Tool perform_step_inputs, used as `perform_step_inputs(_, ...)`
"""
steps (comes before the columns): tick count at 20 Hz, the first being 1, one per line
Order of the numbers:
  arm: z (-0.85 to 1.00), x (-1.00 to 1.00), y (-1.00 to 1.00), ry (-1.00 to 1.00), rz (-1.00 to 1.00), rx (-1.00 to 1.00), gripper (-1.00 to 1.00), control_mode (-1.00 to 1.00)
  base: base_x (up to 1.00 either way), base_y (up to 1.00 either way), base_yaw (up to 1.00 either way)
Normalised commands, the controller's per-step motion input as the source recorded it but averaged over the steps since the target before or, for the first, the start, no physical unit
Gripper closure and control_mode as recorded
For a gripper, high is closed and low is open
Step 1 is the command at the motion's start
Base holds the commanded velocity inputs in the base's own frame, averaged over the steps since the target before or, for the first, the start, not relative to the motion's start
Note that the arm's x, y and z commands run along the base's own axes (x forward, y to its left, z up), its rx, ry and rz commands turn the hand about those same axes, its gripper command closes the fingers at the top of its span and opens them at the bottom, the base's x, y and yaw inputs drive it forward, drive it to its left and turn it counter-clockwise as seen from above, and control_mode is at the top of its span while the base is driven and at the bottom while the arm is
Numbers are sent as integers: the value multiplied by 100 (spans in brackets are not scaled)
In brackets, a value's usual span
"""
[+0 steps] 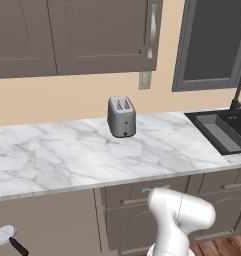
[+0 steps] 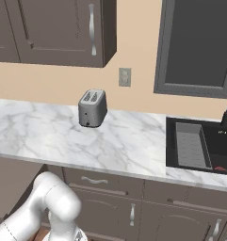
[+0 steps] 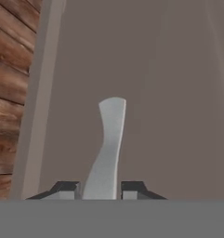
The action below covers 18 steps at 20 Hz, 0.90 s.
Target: Take the pizza cutter from the drawer on the left and place it on the dining counter for cutting.
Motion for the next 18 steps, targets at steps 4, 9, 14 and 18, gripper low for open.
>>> perform_step_inputs(4, 0, -5, 0, 0, 0, 0, -100, -100, 0, 0, 0)
perform_step_inputs(9, 0, -33, 1, 0, 0, 0, -100, -100, 0, 0, 0)
perform_step_inputs(14, 0, -100, 8, 0, -7, 0, -100, -100, 0, 0, 0)
perform_step_inputs(18, 13, -100, 4, 1, -8, 0, -100, -100, 0, 0, 0)
